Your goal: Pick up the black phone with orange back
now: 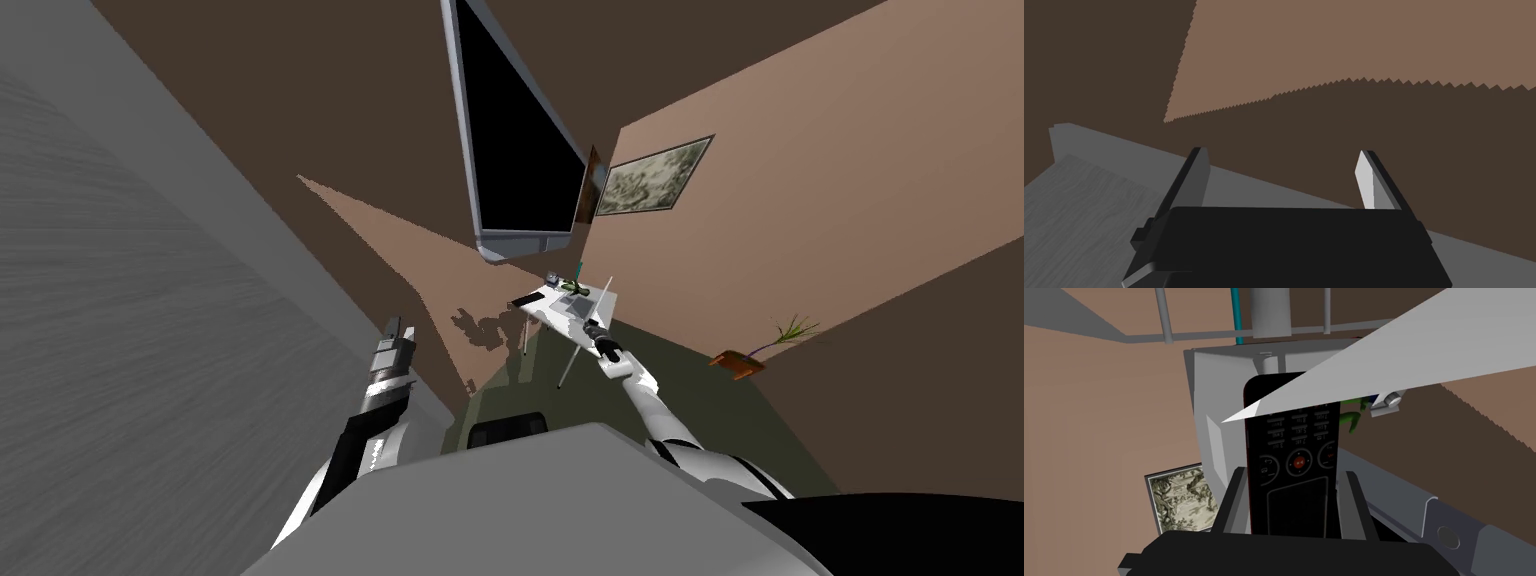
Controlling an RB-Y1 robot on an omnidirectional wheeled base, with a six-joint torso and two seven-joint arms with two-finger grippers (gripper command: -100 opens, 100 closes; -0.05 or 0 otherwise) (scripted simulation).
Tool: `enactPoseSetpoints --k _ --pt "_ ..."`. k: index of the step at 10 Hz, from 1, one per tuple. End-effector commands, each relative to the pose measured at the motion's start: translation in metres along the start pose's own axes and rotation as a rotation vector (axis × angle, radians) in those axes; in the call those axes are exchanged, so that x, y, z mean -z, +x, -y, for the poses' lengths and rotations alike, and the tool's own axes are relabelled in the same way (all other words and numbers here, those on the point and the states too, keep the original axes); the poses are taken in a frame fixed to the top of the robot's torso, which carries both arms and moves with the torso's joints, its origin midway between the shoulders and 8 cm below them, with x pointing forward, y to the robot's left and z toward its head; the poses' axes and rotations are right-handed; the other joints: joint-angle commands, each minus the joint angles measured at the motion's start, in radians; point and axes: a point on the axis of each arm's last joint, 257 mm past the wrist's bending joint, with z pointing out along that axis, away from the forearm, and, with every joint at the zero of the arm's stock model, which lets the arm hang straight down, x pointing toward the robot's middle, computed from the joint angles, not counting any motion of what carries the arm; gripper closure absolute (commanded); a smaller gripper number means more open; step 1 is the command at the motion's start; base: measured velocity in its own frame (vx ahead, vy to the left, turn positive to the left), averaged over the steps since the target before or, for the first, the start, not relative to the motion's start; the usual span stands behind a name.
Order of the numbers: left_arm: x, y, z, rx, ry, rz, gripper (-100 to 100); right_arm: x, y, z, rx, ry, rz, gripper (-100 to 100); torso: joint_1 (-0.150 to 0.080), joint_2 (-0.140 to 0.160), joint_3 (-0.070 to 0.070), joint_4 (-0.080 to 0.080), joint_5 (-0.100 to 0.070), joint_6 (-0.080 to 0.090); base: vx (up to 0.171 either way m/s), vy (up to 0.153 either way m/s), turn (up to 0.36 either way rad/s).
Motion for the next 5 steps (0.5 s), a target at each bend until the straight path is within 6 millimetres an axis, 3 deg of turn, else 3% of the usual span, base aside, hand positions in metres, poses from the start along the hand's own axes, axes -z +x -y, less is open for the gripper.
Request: enactPoseSetpoints --k 1,2,4,5 --pt "0.0 0.0 0.0 0.0 0.0 0.0 0 0.005 -0.002 0.028 -0.005 0.05 0.003 100 0.0 0.0 0.0 0.0 0.0 0.0 -0.067 0.008 0.274" --pt "0.0 0.0 0.0 0.0 0.0 0.0 0 0.012 -0.003 0.05 -0.01 0.09 0.004 100 0.001 -0.001 -0.001 0.0 0.0 -0.001 -0.101 0.012 0.416" --pt "0.0 0.0 0.0 0.0 0.0 0.0 0 0.012 -0.004 0.045 -0.011 0.083 0.005 100 0.001 -0.001 -0.001 0.0 0.001 0.0 -0.049 0.0 0.087" --pt "0.0 0.0 0.0 0.0 0.0 0.0 0 0.012 -0.003 0.046 -0.009 0.085 0.004 0 0.001 -0.003 -0.002 -0.001 0.0 0.0 -0.006 0.0 -0.005"
